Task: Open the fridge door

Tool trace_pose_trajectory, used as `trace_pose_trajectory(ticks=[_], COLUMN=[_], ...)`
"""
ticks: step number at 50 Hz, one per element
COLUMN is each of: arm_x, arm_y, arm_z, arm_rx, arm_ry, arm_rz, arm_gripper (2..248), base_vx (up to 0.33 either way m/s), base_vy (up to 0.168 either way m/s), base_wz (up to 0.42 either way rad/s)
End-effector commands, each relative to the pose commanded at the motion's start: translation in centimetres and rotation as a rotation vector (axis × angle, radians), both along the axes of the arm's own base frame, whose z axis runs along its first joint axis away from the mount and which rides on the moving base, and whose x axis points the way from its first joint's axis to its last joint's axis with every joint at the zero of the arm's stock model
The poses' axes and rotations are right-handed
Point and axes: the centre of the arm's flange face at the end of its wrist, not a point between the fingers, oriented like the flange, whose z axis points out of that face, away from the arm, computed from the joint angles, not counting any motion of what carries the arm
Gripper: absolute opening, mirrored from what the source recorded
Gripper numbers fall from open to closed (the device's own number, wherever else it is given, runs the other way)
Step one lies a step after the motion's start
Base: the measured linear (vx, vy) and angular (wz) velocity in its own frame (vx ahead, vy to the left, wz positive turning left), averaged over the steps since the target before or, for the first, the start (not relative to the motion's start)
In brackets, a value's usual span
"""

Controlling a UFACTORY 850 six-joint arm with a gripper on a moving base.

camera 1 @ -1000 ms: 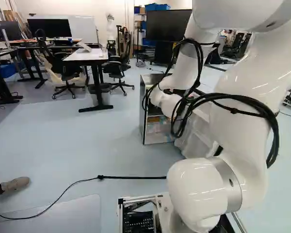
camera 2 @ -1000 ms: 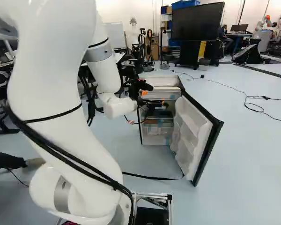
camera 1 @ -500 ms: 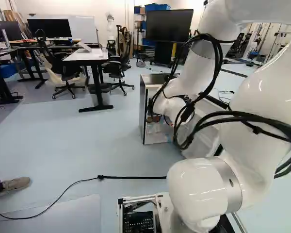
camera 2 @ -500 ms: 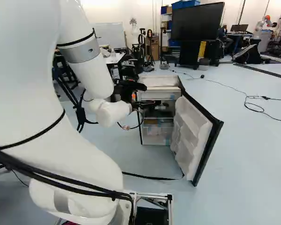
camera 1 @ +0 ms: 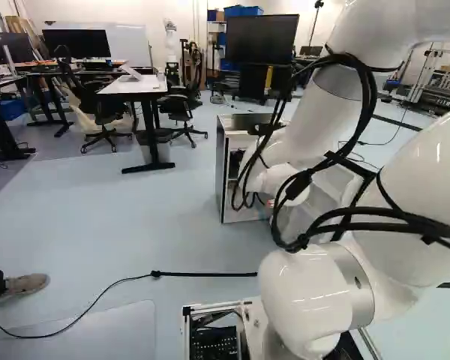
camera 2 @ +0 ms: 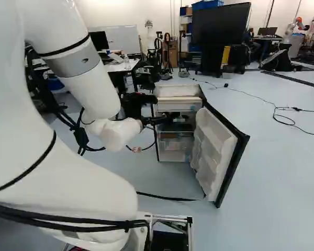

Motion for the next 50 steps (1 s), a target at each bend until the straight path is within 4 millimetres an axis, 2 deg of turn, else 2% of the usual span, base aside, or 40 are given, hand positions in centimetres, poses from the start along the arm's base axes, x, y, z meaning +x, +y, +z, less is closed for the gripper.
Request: trace_pose_trajectory(ticks=[25, 50], arm_x=[-2.5, -3.2], arm_y=[0.8, 1.0], arm_z=[-0.5, -0.7], arm_rx=[-0.022, -0.03], arm_ry=[0.025, 0.032], arm_rz=[0.092, 0.118], arm_gripper=[247, 247], base_vx=[0.0, 0.0], base_vy=[0.0, 0.0], base_wz=[0.0, 0.0])
